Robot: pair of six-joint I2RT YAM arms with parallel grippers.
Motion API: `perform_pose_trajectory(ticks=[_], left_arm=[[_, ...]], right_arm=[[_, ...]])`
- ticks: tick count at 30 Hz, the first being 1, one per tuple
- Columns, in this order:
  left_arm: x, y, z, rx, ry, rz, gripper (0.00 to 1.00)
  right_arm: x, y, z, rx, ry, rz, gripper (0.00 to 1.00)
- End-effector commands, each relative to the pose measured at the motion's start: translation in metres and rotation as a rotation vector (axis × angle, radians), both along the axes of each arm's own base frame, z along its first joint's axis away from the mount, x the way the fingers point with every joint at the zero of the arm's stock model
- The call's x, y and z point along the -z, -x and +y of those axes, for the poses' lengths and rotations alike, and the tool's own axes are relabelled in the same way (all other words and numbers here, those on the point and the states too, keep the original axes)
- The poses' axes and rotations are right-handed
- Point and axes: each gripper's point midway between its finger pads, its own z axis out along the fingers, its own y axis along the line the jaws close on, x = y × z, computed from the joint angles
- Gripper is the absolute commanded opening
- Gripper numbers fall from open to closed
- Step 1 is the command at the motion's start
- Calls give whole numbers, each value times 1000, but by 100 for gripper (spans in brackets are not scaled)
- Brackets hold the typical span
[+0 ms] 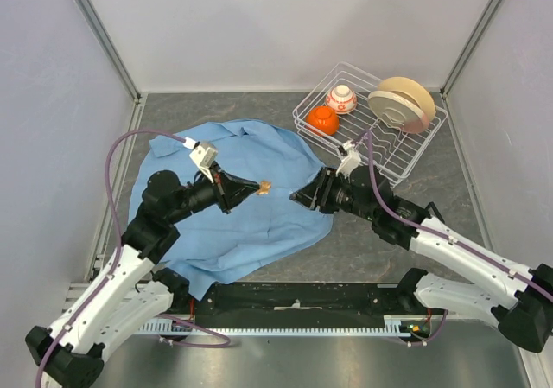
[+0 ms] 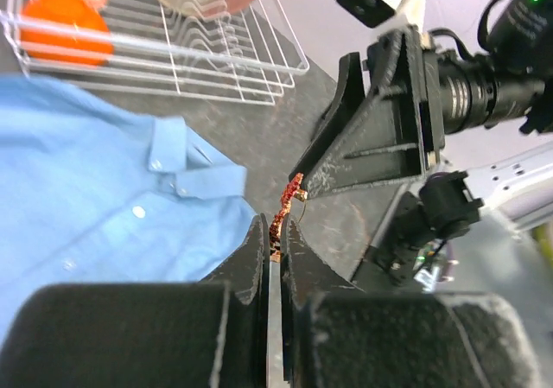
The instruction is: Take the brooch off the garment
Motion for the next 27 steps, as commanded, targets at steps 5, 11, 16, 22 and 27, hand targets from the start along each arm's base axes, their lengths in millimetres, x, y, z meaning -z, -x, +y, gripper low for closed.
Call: perform_pose_trajectory(ticks=[5,11,16,22,27], left_arm=[[-48,19,9,119,-170,-575,2],[-54,22,15,140,-276,-784,2],[-55,22,21,107,-308,-904,2],[-41,20,21,111,-340,-944,2],[-27,17,24,98,-377,-958,2]], right_arm=[[-72,-31,20,218,-257,229,49],[-87,-35,40,210,-346,325,47],[-76,-32,53,210,-416,430,42],[-80,-24,72,171,-437,471,42],[-78,-17,77,178,-443,488,45]])
